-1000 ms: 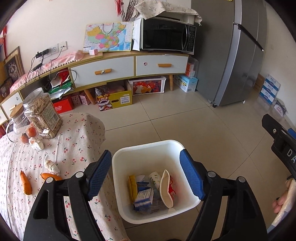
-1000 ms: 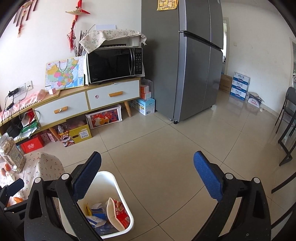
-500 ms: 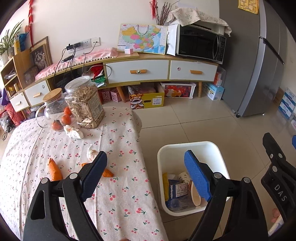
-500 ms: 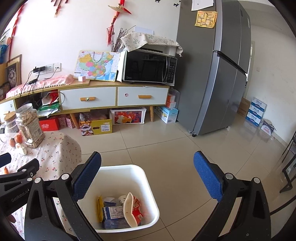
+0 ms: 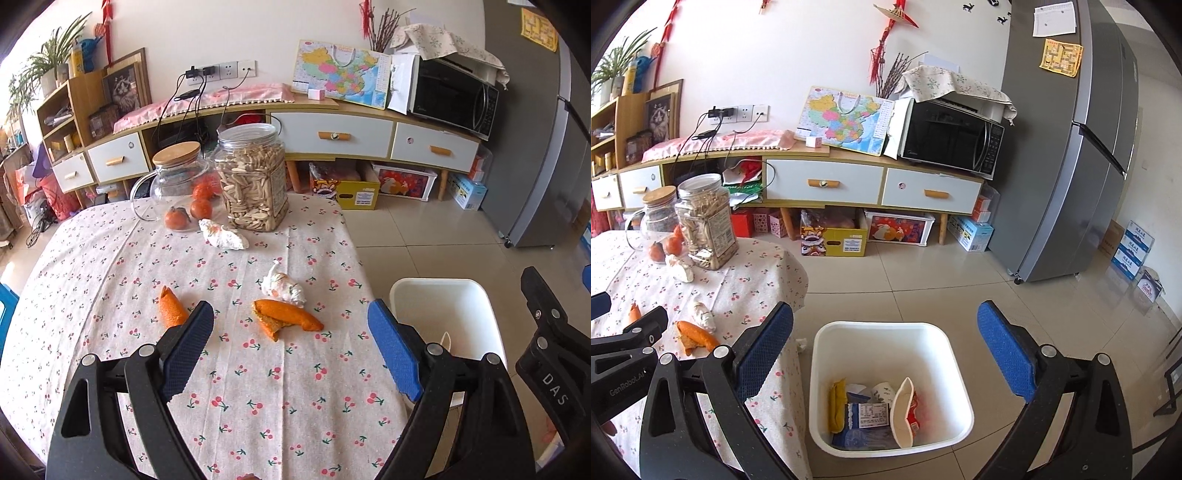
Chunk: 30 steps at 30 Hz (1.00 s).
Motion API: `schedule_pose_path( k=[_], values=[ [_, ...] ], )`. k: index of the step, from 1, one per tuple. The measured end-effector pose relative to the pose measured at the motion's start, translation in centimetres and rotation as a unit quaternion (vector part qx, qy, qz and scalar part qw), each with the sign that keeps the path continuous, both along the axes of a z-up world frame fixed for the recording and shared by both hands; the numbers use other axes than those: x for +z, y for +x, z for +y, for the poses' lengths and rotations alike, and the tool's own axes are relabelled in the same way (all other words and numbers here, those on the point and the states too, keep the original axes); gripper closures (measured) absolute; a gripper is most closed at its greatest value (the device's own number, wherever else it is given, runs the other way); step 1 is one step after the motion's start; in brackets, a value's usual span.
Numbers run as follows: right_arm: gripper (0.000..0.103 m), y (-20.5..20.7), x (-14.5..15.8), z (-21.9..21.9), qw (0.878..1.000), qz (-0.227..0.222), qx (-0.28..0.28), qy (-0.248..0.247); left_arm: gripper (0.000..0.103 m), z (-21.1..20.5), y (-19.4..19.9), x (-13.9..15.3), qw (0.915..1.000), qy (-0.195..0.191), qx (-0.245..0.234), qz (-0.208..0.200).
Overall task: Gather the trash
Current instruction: 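Reach the right gripper to the long orange peel and grasp it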
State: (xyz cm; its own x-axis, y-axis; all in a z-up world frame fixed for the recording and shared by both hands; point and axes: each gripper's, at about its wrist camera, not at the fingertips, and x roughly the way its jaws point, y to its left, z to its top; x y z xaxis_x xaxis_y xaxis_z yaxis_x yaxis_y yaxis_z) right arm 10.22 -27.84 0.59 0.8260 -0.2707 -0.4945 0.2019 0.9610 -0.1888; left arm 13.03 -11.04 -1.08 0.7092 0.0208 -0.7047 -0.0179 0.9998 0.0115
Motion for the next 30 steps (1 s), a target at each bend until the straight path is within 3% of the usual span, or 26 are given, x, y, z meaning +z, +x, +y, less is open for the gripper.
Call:
schedule_pose_path(
  k=[23,30],
  values=[
    [0.007,3.3,-2.9,13.5,0.994,0.046,0.103,-0.014,0.02,14.4,-0.6,-2.0,0.9948,-0.009,0.098,0.025],
    [0.007,5.0,-4.3,16.8,0.985,0.077,0.151,0.006,0.02,18.0,-0.8,-2.9,0.9902,-0.011,0.133,0.04]
  ],
)
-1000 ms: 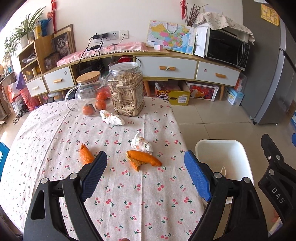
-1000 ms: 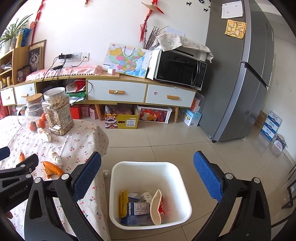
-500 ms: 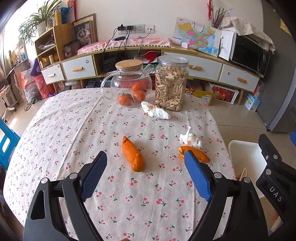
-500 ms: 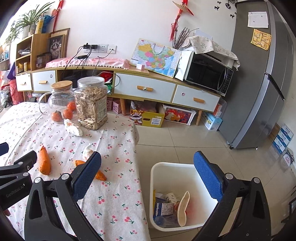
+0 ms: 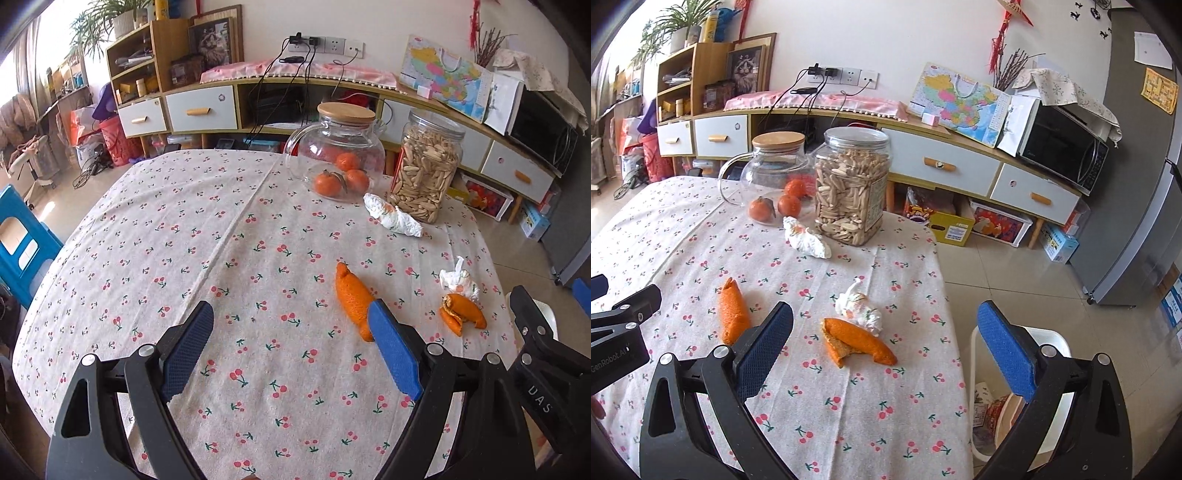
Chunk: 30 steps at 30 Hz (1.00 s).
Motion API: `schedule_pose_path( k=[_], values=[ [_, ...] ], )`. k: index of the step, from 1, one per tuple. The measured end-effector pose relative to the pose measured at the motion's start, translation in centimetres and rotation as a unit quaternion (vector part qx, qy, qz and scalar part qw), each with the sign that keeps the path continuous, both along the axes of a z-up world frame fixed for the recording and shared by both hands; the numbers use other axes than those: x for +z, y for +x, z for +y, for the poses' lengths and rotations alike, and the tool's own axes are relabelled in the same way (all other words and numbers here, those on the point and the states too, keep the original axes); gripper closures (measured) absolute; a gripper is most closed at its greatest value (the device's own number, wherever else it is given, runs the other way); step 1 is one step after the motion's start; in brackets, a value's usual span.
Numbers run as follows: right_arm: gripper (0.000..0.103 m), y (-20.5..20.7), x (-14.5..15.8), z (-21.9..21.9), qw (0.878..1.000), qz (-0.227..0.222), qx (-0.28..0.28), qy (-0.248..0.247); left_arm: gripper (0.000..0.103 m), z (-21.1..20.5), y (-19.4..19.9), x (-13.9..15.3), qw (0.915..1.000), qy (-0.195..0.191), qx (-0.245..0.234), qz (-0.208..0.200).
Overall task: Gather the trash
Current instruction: 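Reach the right gripper to the long orange peel and grasp it, then grasp the other orange peel with the left gripper while the right holds its peel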
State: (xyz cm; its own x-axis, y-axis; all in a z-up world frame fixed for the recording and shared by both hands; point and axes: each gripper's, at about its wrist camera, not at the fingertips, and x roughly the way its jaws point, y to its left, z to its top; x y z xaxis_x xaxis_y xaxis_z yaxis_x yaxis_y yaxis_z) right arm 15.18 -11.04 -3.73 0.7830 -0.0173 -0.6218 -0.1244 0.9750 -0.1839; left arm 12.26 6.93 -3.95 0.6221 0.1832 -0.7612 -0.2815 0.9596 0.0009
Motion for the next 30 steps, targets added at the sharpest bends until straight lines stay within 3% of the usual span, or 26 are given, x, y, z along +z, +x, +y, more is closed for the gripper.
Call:
schedule_pose_path(
  k=[4,10,18,20,21,24,27,30],
  values=[
    [0.007,1.4,-1.3,2.6,0.997,0.035,0.061,0.02,0.02,2.2,-0.3,-0.5,0.9996,0.0,0.026,0.011],
    [0.007,3.2,-4.0,6.9,0.983,0.089,0.157,0.045,0.02,5.6,-1.0,-1.0,0.998,-0.007,0.06,0.02],
    [0.009,5.2,-7.1,9.4,0.968,0.138,0.196,0.078,0.02,7.9,-1.4,-1.0,0.9965,-0.023,0.077,0.023],
    [0.02,5.5,-7.9,9.9,0.965,0.153,0.198,0.074,0.02,8.1,-1.4,-0.8,0.9964,-0.026,0.078,0.022],
    [0.03,5.8,-8.4,10.0,0.963,0.165,0.2,0.071,0.02,8.2,-1.5,-0.8,0.9963,-0.029,0.078,0.022],
    [0.038,5.5,-8.8,10.3,0.965,0.156,0.205,0.058,0.02,8.6,-1.6,-0.7,0.9958,-0.038,0.08,0.02],
    [0.076,5.5,-8.4,10.1,0.962,0.158,0.208,0.074,0.02,8.6,-1.7,-0.6,0.996,-0.04,0.078,0.018],
    [0.081,5.4,-8.2,9.5,0.964,0.154,0.204,0.076,0.02,8.4,-1.7,-0.6,0.9962,-0.038,0.076,0.018]
  ],
)
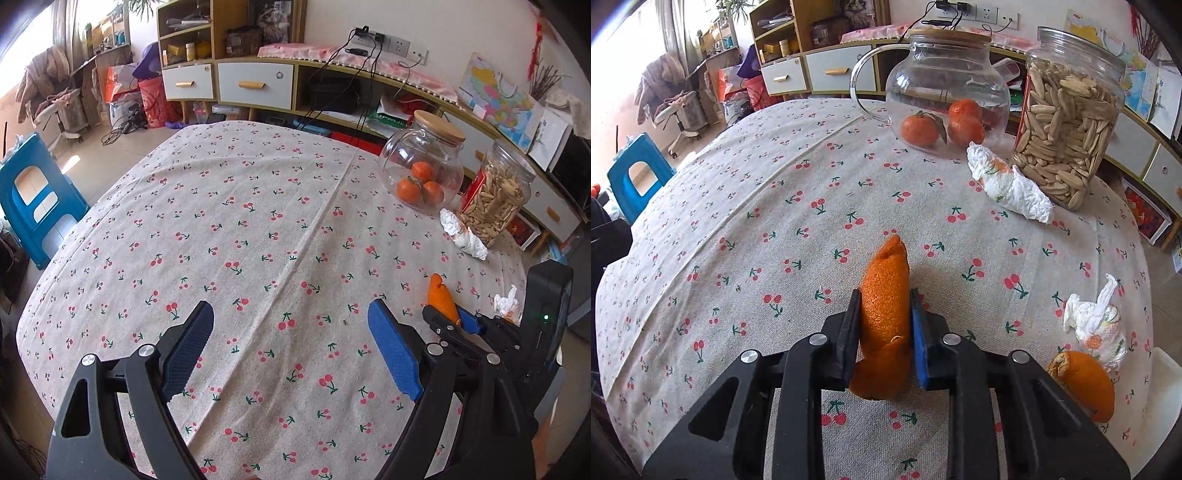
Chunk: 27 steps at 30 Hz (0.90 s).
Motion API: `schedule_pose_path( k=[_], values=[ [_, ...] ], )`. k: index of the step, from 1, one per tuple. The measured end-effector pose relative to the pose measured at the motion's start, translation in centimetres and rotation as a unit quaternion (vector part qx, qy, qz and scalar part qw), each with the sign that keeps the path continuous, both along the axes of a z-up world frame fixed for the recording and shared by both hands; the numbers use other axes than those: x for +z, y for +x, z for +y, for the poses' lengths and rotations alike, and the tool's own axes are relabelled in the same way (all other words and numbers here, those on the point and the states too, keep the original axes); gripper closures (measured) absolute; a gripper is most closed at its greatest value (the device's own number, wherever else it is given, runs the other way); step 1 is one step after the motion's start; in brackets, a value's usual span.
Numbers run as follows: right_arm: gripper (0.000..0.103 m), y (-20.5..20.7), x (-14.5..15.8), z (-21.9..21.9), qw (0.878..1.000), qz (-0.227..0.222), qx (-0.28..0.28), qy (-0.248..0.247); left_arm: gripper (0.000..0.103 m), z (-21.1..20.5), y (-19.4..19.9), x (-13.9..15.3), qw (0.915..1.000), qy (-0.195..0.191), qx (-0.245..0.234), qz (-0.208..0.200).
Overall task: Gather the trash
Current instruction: 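Grasp the other orange peel with the left gripper while the right holds its peel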
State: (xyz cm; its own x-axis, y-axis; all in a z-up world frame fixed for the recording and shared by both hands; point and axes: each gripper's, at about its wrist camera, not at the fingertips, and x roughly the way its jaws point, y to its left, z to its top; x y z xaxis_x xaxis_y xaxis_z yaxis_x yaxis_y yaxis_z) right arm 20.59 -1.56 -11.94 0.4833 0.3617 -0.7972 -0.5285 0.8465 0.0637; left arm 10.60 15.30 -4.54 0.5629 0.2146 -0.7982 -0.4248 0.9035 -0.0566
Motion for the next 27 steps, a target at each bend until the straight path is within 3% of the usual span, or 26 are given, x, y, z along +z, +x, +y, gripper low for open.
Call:
schedule_pose_path(
  k=[6,12,18,27],
  values=[
    [0.085,-1.0,1.3,-1.6,1.0,-0.021,-0.021,-0.01,0.02,-0.2,0.4,-0.1,0.9998,-0.017,0.001,0.004],
    [0.085,-2.0,5.1,-5.3,0.996,-0.064,-0.061,-0.001,0.02,-2.3,1.2,0.0,0.9994,-0.026,-0.021,-0.001],
    [0.085,-3.0,8.1,-11.0,0.991,-0.084,-0.104,0.013,0.02,-6.3,2.8,-0.8,0.998,-0.022,-0.059,-0.006],
    [0.085,-4.3,9.4,-18.6,0.983,-0.106,-0.152,-0.002,0.02,-13.9,5.8,-1.9,0.9933,-0.002,-0.115,-0.008]
  ],
)
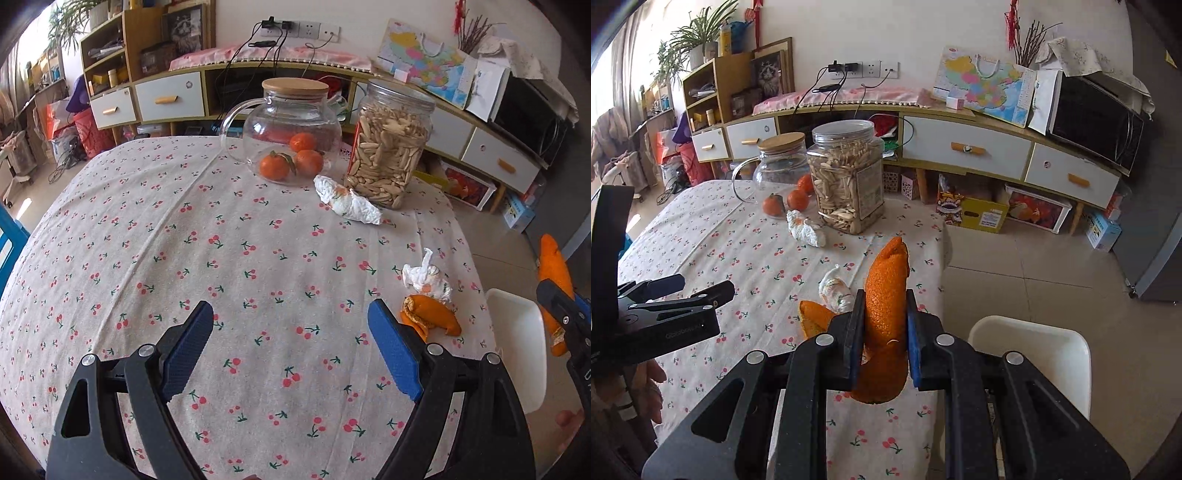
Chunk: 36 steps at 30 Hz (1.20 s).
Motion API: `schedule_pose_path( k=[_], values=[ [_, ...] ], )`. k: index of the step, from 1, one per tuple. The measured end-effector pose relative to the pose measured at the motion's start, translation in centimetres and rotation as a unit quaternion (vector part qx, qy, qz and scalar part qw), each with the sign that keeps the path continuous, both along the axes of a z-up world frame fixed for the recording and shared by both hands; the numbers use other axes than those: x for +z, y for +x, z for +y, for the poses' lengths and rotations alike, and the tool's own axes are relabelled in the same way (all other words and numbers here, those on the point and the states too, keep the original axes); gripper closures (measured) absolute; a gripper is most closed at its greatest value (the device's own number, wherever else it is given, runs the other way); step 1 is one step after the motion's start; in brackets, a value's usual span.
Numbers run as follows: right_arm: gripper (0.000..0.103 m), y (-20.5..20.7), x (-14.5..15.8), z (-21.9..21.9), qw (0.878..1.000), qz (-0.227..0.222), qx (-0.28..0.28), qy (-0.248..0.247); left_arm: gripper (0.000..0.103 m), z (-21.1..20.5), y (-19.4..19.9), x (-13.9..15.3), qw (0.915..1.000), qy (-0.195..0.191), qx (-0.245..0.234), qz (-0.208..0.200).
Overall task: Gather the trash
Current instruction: 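Grasp the other orange peel with the left gripper while the right holds its peel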
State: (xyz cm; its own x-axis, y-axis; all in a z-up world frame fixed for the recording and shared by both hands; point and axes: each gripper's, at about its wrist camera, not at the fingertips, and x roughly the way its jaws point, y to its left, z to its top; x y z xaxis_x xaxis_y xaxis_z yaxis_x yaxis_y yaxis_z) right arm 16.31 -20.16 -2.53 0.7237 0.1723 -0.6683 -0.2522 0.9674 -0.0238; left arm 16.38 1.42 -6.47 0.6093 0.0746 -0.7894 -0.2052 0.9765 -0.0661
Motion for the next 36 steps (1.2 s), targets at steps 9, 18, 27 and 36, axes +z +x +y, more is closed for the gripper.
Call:
schedule_pose_path(
  k=[9,18,27,36],
  values=[
    [0.084,-0.5,1.4,-4.7,0.999,-0.025,-0.04,0.009,0.02,-7.3,4.2,-2.9,0.9988,-0.014,-0.033,0.034],
    [0.084,-0.3,1.3,-6.1,0.998,-0.023,-0.048,0.017,0.02,-10.1,6.5,-5.7,0.9968,-0.032,-0.03,0.067],
    [0.084,-0.4,1.1,-5.2,0.999,-0.022,-0.042,0.013,0.035,-11.0,6.3,-6.2,0.9947,0.02,-0.084,0.056],
    [0.084,-0.9,1.2,-3.6,0.999,-0.025,-0.023,0.009,0.077,-6.0,3.8,-5.3,0.9939,-0.023,-0.082,0.07]
  ],
)
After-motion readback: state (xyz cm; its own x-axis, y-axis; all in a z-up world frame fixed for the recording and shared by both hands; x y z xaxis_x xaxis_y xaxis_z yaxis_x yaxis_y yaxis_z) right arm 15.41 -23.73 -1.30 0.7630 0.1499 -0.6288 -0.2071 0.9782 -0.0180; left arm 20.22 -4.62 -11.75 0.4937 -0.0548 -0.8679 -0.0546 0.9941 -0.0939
